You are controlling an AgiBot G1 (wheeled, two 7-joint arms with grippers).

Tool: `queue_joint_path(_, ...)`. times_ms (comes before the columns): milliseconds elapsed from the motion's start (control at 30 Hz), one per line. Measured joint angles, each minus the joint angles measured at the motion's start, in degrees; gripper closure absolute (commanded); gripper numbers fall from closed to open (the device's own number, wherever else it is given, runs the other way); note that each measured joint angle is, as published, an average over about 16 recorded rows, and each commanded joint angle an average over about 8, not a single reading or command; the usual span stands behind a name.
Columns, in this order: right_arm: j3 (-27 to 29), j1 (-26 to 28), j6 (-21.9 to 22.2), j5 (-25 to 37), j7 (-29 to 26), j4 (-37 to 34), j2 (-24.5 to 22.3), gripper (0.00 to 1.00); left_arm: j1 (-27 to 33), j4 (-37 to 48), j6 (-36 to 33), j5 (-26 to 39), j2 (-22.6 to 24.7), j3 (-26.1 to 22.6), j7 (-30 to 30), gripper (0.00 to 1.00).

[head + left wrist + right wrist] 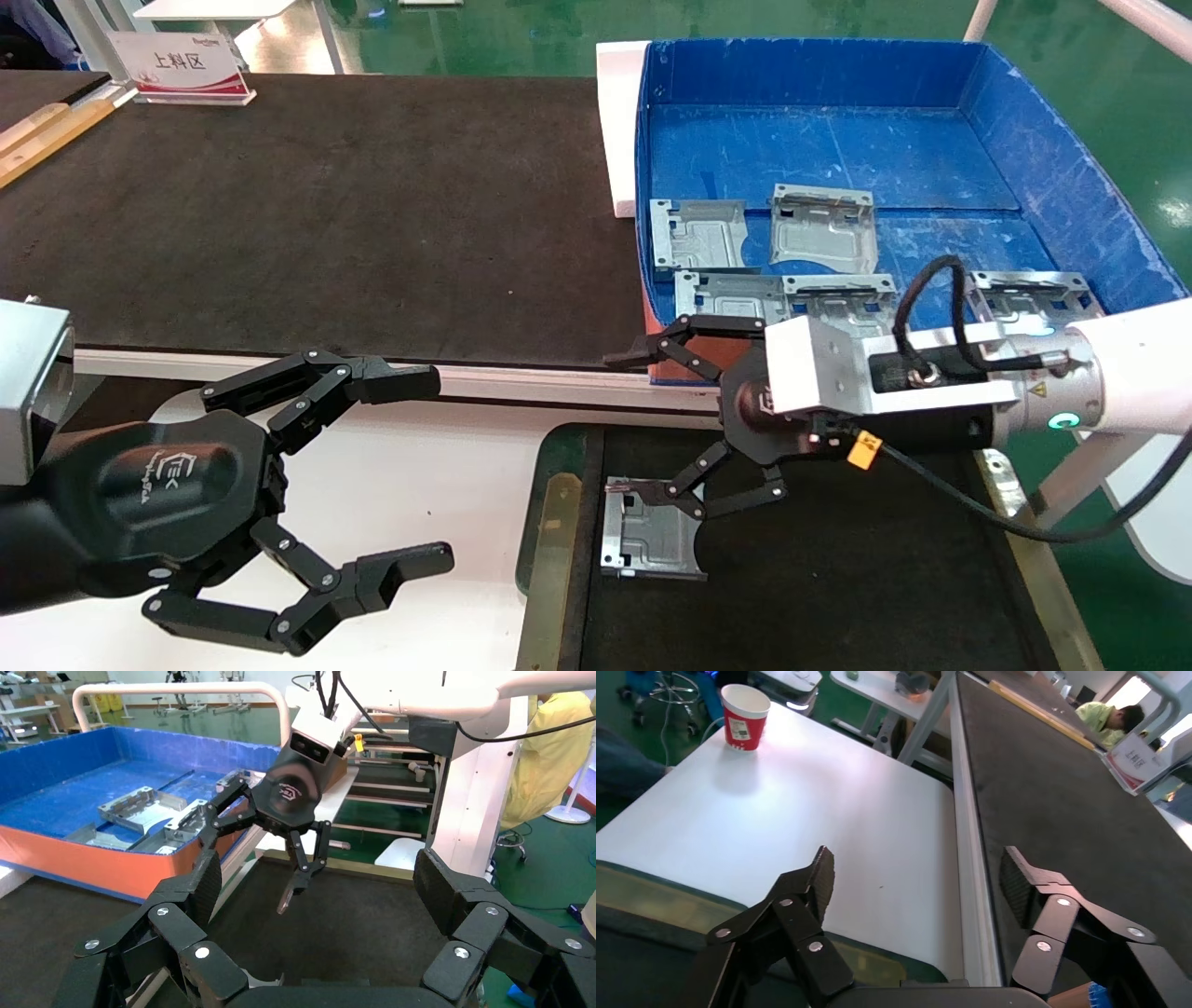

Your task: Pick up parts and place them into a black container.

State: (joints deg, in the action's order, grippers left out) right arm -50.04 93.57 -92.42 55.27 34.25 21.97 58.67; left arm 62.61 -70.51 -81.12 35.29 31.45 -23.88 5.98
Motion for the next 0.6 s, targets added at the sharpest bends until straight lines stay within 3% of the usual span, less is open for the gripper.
queue_joint_path(600, 4.44, -4.05, 0.89, -2.63, -6.63, 7.63, -3.55, 0.0, 0.0, 0.01, 0.01, 0.0, 0.0, 0.0, 0.0, 0.0)
